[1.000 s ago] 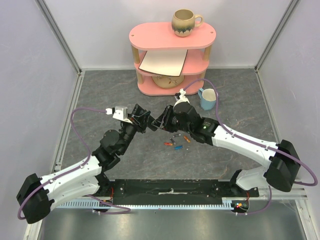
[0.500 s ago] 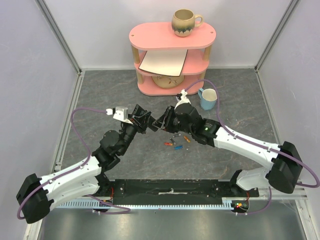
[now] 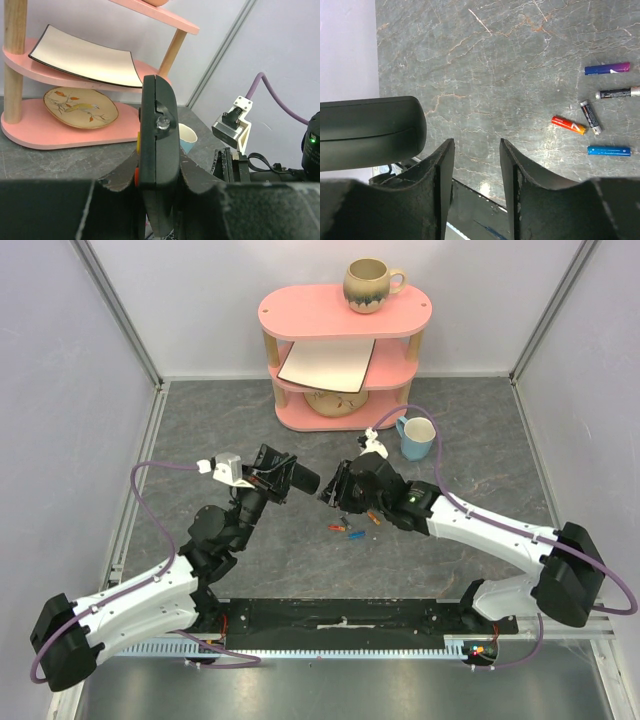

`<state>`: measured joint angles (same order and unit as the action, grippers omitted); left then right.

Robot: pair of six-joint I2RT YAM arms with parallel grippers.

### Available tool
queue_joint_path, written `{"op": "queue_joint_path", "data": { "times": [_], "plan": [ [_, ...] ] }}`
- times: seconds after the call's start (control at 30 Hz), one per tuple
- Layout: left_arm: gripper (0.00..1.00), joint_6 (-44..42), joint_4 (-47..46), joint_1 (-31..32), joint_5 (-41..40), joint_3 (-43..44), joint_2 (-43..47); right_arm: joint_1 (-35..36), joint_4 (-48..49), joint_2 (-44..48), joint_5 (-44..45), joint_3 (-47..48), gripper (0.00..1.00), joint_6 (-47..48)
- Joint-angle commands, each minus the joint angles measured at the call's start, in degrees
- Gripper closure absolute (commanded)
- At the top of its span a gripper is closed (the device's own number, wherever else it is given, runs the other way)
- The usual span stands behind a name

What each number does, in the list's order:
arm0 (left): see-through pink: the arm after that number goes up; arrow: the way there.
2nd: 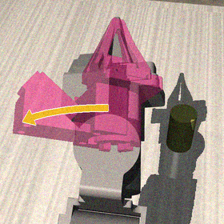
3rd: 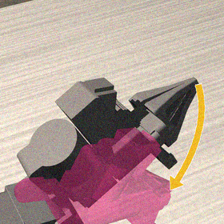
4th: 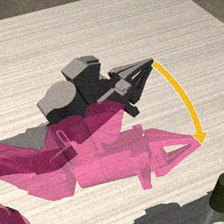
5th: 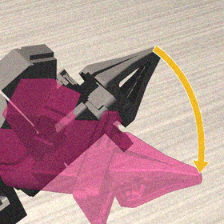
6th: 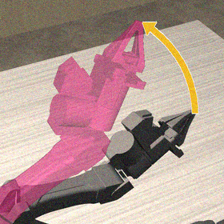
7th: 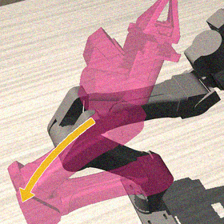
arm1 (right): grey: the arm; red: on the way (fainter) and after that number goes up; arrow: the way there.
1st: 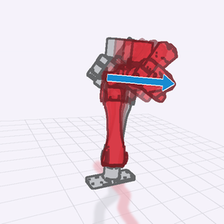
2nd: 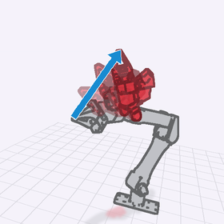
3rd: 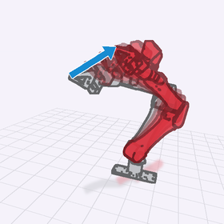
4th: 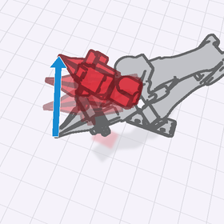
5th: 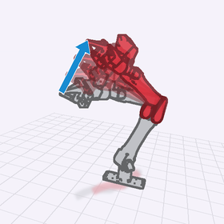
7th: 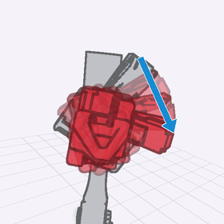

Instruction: Load the batteries into the remote control

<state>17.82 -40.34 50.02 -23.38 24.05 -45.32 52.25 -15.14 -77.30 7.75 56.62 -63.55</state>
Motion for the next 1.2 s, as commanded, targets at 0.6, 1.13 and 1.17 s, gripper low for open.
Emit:
{"op": "queue_joint_path", "data": {
  "times": [0.6,1.13,1.17],
  "plan": [
    [0.98,8.81,0.26,0.08,2.89,2.40,-0.56,-0.31,12.76,8.74,-6.07,-5.47,0.16,4.14],
    [0.98,7.93,-0.80,0.25,5.53,3.37,-2.14,-0.31,12.85,8.04,0.42,-4.32,0.15,0.01],
    [0.98,7.84,-0.80,0.25,5.53,3.37,-2.23,-0.31,12.94,7.95,0.69,-4.33,0.16,-0.17]
  ]
}}
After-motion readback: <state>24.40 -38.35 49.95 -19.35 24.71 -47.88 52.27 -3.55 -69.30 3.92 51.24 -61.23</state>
